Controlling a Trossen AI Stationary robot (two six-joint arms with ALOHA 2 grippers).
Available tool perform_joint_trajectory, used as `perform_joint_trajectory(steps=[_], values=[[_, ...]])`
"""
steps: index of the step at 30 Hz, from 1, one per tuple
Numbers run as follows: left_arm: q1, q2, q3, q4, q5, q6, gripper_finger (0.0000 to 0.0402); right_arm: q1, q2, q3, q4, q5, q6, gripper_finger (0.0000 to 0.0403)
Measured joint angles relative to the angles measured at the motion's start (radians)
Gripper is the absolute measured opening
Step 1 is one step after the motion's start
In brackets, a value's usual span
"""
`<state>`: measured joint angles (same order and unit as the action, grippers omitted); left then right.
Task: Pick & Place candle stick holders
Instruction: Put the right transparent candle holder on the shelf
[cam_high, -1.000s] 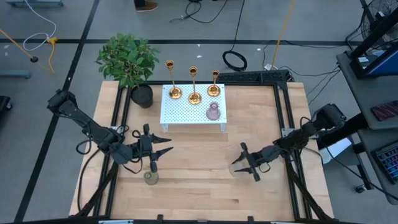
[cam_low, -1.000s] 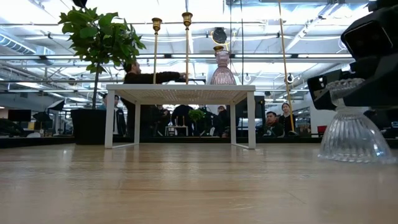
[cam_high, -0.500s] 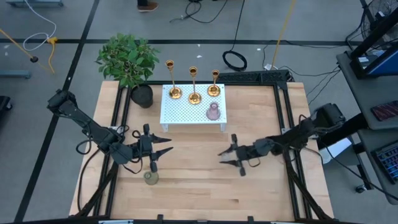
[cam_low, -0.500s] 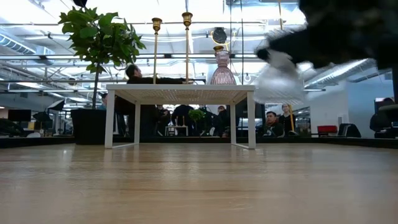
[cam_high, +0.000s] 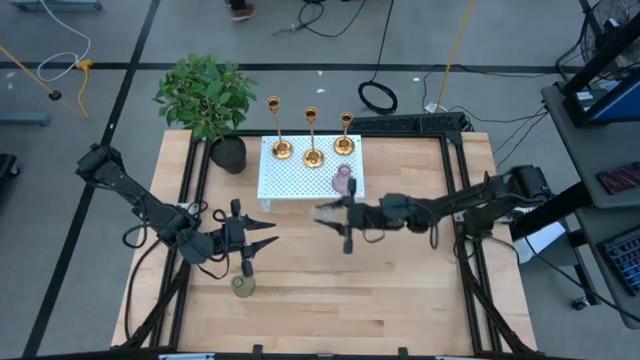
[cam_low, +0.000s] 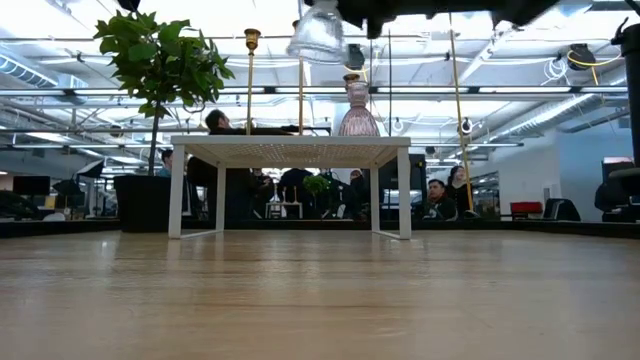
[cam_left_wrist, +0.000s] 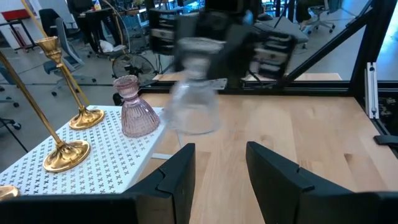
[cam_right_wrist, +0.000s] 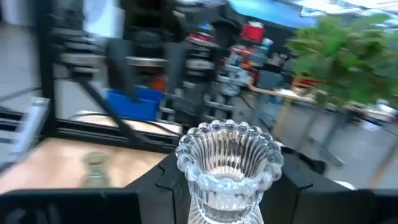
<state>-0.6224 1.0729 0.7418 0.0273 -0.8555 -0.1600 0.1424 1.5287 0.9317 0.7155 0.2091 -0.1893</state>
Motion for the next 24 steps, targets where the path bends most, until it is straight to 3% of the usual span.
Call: perform_joint_trajectory(steps=[16,24], values=[[0.000,0.000,0.000,0.007,-0.006,0.012,0.0150,-0.151,0.185,0.165,-0.018,0.004,0.071,0.0130],[0.000,0.000,0.000,0.008,-0.008,0.034,0.0150,-0.183,0.204,0.174,-0.008,0.106,0.055,0.0130]])
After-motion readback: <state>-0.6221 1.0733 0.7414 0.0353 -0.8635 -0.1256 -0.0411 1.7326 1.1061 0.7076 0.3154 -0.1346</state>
